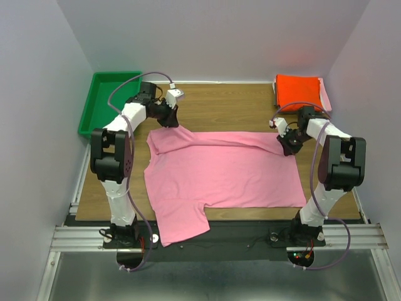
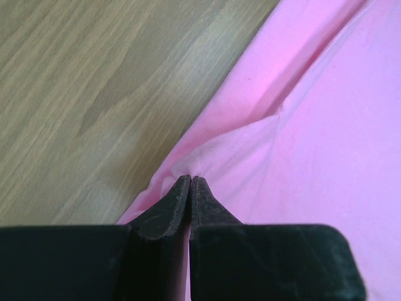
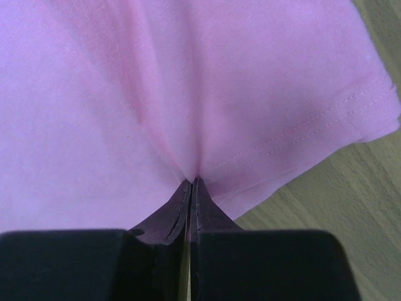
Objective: Fold and stack the t-shirts
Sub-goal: Fold the tshirt
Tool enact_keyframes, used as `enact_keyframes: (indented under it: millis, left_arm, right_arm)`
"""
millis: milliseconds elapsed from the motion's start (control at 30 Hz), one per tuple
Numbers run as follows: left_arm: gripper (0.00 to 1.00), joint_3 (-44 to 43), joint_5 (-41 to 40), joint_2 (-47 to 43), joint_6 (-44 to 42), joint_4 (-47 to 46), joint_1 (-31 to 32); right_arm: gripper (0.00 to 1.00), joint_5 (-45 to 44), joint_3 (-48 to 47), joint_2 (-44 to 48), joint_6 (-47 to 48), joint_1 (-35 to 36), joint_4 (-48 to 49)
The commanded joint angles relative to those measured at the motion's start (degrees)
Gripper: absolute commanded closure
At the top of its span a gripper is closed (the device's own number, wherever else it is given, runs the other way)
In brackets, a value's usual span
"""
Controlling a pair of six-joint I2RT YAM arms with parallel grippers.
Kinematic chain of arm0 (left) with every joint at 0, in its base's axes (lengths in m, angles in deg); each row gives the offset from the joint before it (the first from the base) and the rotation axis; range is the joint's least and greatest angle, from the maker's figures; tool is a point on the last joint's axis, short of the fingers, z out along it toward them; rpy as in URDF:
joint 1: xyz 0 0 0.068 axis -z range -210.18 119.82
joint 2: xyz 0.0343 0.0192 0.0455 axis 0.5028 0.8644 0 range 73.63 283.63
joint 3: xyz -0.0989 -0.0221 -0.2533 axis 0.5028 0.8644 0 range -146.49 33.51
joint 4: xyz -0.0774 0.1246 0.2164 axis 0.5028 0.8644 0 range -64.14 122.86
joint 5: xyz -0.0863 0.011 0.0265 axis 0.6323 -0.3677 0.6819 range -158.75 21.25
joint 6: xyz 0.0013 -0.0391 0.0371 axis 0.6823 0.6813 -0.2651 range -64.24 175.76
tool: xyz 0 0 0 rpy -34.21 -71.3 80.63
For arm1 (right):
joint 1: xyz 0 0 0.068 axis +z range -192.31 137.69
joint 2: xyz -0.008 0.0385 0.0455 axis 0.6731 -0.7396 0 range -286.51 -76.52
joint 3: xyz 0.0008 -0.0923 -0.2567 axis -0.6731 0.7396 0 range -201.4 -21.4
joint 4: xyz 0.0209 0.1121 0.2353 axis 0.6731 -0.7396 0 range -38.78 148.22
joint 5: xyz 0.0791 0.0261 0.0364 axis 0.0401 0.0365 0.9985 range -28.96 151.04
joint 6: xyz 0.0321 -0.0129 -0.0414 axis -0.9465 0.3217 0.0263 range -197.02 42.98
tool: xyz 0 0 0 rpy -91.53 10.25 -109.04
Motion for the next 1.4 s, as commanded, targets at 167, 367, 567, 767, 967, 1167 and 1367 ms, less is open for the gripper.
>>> enact_keyframes:
  millis: [167,367,567,767,967,1167,1367]
  left_arm:
    - [1.00,6.31,-0.87,-9.99,-3.08,2.03,0.50]
    - [1.00,12.46,-1.22,-15.62,-3.35,3.08,1.55]
    - [1.00,22.03,-1.75,-20.89,0.77,1.16,5.15]
    - [1.00,32.32,-4.12,-24.50,6.75,-5.61,9.11]
    - [0.51,31.56,-0.79,-24.06,-0.52,1.91,10.70]
    - [0.44,24.71,2.20,-25.47,-9.49,11.69,5.62]
    - [0.44,20.31,-0.69,-23.02,-8.53,6.95,-0.64]
  right_arm:
    - [1.00,-2.41,-3.08,3.63,2.50,0.17,-0.19]
    - [0.99,-4.43,-3.52,4.60,4.78,0.17,-0.81]
    - [0.99,-6.37,-3.34,3.20,6.28,0.17,-0.81]
    - [0.99,-6.99,-3.78,1.61,6.63,0.17,-0.72]
    - [0.72,-5.58,-4.57,2.67,6.55,0.17,-0.90]
    - [0.61,-1.11,-9.40,3.81,2.59,0.17,-3.00]
    - [0.61,6.80,-12.92,2.93,-4.78,3.86,-6.43]
